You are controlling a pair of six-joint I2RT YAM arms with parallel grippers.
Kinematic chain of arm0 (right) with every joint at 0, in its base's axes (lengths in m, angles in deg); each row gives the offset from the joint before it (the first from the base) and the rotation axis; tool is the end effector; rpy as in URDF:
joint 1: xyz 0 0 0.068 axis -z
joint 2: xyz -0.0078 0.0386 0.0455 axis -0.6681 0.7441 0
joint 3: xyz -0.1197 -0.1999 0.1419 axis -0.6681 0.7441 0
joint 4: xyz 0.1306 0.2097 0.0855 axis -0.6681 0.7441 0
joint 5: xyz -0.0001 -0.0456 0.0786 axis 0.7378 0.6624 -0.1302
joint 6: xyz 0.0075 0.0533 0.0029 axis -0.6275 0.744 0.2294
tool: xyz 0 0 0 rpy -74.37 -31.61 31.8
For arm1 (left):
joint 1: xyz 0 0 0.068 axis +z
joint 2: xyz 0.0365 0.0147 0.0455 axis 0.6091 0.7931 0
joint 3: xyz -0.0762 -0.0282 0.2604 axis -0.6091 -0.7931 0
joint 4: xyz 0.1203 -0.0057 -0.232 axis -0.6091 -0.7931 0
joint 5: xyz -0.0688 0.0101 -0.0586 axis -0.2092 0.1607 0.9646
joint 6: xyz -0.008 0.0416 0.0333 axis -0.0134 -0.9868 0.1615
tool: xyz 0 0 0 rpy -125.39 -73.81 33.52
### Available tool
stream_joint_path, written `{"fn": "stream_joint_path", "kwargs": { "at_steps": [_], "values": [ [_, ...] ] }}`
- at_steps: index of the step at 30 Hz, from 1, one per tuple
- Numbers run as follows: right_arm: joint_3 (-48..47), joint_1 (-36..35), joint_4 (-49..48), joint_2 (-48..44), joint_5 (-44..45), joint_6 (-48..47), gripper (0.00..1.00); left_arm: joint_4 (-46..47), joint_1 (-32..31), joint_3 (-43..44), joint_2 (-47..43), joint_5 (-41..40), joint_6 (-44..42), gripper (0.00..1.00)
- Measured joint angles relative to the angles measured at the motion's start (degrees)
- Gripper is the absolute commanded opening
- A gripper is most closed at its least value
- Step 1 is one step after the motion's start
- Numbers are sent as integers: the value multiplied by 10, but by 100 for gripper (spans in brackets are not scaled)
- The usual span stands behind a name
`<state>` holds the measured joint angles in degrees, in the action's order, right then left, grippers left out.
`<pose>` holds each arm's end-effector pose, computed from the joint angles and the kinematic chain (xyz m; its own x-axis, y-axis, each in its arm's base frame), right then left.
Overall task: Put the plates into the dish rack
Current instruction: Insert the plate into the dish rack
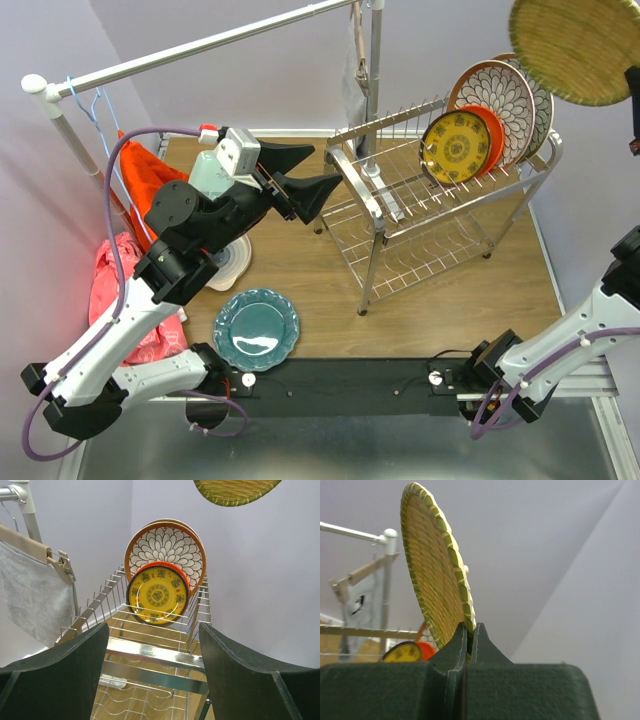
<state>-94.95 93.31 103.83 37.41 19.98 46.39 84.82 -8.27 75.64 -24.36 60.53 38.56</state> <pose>0.0607 -0.0283 0.6629 0.3676 -0.3665 -0.8547 -0.0301 0.9139 -0.4048 0.1267 -0.1377 0.5081 0.0523 -0.3740 -0.9260 0.8369 0.5223 -0.1637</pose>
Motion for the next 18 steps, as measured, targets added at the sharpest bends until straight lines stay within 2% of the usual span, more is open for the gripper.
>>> {"fn": "stream_joint_path", "kwargs": {
  "at_steps": [8, 18],
  "values": [
    [120, 4, -134, -21, -106, 167, 0, 8, 0, -11, -8, 0, 9, 81],
    [177, 5, -255, 10, -153, 303, 1, 17, 0, -12, -7, 0, 17, 81]
  ]
}}
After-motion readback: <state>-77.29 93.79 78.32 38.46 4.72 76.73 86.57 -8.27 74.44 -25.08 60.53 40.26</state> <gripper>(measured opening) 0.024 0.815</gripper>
